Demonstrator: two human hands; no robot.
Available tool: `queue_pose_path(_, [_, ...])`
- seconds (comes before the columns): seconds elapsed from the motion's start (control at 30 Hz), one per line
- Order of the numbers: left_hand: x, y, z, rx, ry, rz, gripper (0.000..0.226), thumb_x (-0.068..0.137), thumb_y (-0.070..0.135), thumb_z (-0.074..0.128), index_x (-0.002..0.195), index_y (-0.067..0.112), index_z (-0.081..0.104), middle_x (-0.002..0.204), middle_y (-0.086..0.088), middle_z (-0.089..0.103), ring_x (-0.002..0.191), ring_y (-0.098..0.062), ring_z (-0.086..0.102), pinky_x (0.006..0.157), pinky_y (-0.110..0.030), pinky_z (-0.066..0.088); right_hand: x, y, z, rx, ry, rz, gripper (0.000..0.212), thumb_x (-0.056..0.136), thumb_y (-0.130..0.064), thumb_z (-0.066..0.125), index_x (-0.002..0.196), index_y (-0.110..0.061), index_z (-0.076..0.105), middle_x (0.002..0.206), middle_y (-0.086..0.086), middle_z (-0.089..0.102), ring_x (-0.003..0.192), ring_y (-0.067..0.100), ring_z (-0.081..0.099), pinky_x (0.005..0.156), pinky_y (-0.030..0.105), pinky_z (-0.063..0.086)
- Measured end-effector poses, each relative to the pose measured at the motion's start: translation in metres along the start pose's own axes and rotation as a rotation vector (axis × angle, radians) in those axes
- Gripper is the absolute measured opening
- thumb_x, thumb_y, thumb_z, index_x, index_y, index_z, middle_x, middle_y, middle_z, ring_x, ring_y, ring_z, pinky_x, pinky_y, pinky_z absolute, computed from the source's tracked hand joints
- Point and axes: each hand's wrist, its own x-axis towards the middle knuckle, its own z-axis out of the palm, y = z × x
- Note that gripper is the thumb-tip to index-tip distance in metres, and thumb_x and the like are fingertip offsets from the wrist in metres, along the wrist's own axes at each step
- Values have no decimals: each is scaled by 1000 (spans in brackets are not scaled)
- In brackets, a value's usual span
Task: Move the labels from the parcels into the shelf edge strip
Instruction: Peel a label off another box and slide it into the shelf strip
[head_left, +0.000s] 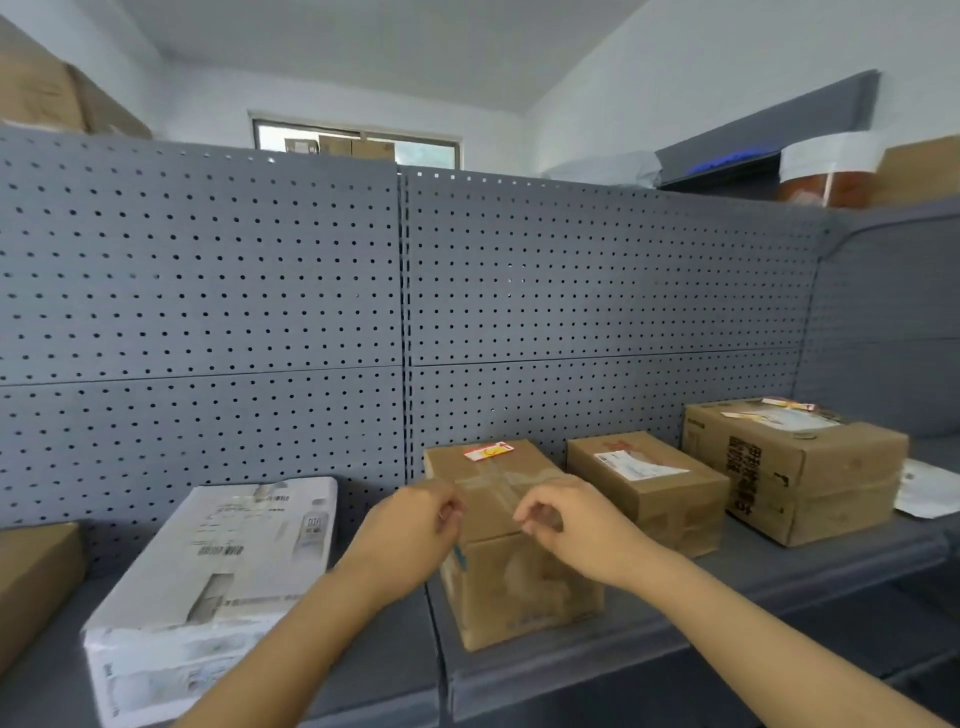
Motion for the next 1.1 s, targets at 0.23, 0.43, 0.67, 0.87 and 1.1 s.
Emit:
queue_pose_path(0.23, [40, 15, 26, 19, -22, -72, 16, 91, 25, 51, 101, 28, 63, 92, 9, 66, 83, -10, 61, 75, -28, 52, 22, 52, -21, 9, -24, -48, 14, 87, -22, 62, 88, -37, 62, 94, -18, 60, 92, -10, 48, 72, 11, 36])
queue_pose_path(0.43, [92, -5, 35, 76, -54, -78, 19, 91, 22, 48, 101, 27, 64, 98, 7, 66, 86, -11, 62, 79, -35, 55, 65, 89, -13, 41, -15, -50, 13, 87, -24, 63, 89, -36, 63, 91, -22, 56, 92, -14, 45, 71, 11, 37])
queue_pose_path(0.67, [152, -33, 45, 106, -71, -100, 21, 91, 17, 46, 98, 24, 64, 97, 5, 65, 85, -12, 62, 77, -37, 56, 130, 119, -5, -3, 1, -38, 9, 89, -23, 60, 93, -29, 65, 93, -16, 60, 85, -4, 52, 75, 19, 44])
queue_pose_path(0.87, [186, -51, 65, 176, -78, -122, 20, 91, 15, 46, 97, 22, 64, 95, 4, 66, 83, -14, 62, 77, -36, 56, 171, 142, 11, -35, -76, -24, 9, 88, -24, 62, 95, -29, 64, 97, -11, 65, 85, 2, 58, 80, 28, 53])
queue_pose_path(1.1, [216, -64, 90, 254, -69, -200, 20, 90, 19, 45, 97, 25, 64, 96, 3, 67, 81, -17, 63, 71, -35, 56, 218, 156, 28, -145, -172, -200, 22, 90, -30, 57, 110, -25, 62, 114, -5, 65, 98, 12, 59, 82, 33, 51])
